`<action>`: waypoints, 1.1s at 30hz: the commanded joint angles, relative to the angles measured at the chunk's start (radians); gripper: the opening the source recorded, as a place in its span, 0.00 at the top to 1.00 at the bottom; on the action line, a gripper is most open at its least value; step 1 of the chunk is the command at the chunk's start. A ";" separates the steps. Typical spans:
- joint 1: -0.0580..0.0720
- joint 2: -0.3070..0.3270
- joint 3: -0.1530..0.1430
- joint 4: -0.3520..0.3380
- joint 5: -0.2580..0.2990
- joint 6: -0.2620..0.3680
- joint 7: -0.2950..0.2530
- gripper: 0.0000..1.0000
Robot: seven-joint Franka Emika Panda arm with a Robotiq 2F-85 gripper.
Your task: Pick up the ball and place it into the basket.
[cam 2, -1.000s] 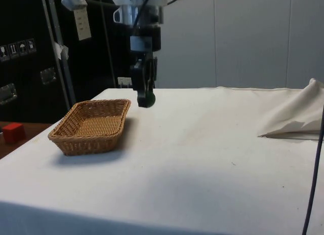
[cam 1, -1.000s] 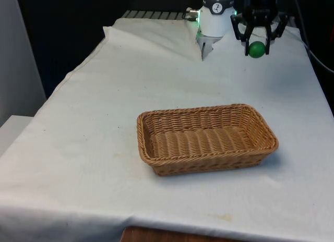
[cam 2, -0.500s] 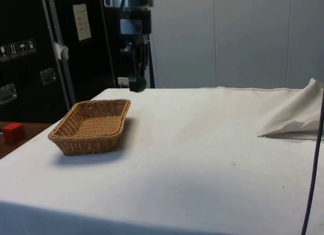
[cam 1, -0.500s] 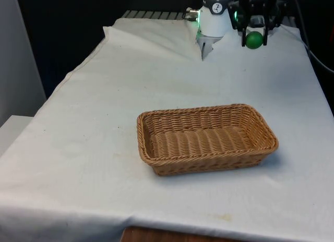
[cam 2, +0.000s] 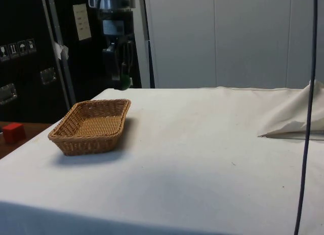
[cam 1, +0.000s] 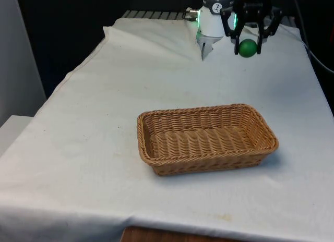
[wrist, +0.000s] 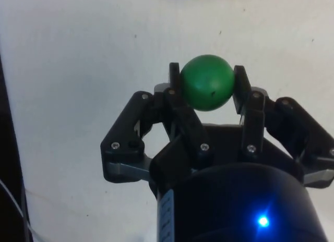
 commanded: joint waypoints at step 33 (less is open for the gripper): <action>-0.034 0.369 -0.056 0.373 0.163 -0.004 -0.159 0.98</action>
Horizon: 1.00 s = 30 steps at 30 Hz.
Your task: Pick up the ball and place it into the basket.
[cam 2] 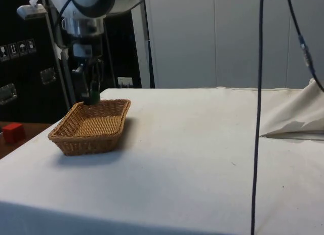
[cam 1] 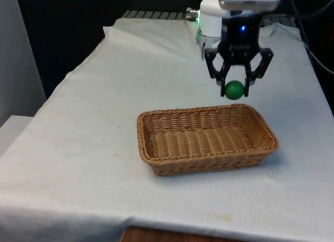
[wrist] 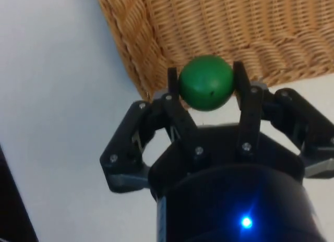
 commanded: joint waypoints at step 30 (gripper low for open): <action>-0.018 0.238 -0.010 0.136 0.076 0.056 -0.058 0.98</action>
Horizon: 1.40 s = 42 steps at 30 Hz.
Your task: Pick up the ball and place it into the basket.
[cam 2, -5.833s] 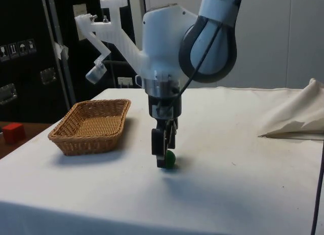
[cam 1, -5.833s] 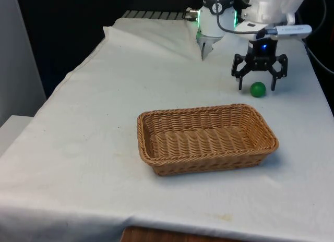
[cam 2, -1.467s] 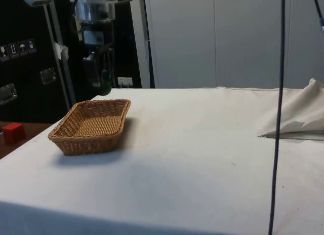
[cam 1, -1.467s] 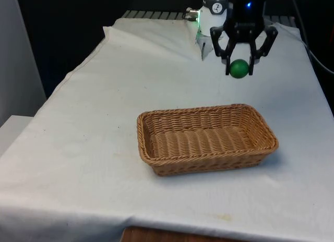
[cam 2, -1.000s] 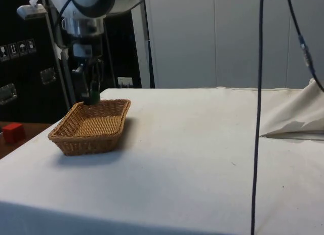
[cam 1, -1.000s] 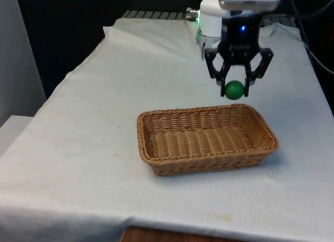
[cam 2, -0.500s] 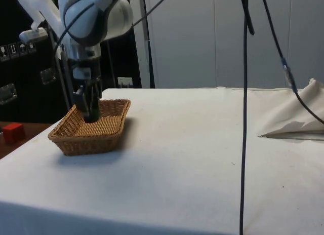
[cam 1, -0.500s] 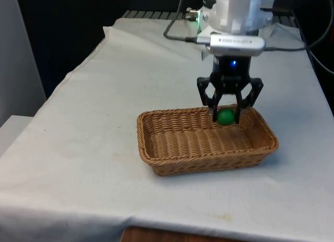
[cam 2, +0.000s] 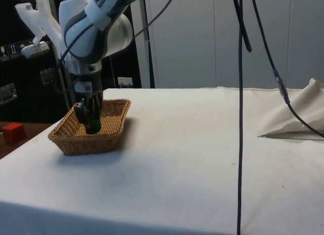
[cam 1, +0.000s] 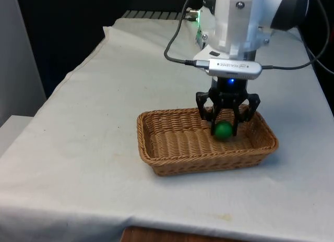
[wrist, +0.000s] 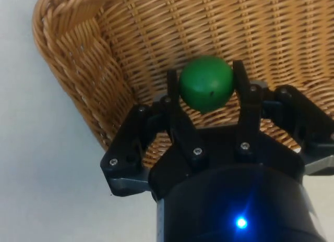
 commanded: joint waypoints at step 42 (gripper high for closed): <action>0.032 -0.238 -0.028 -0.187 -0.060 -0.019 0.007 0.00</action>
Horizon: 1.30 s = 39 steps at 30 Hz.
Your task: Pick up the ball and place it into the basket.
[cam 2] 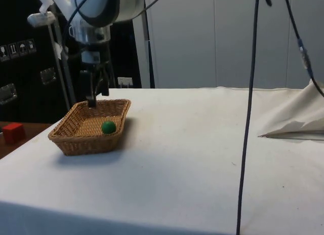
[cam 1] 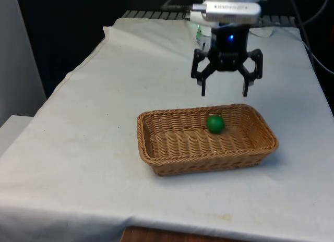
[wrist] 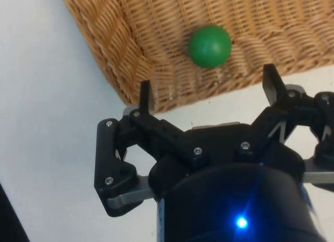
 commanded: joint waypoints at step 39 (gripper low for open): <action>0.011 -0.376 -0.012 -0.310 -0.099 -0.018 0.031 0.00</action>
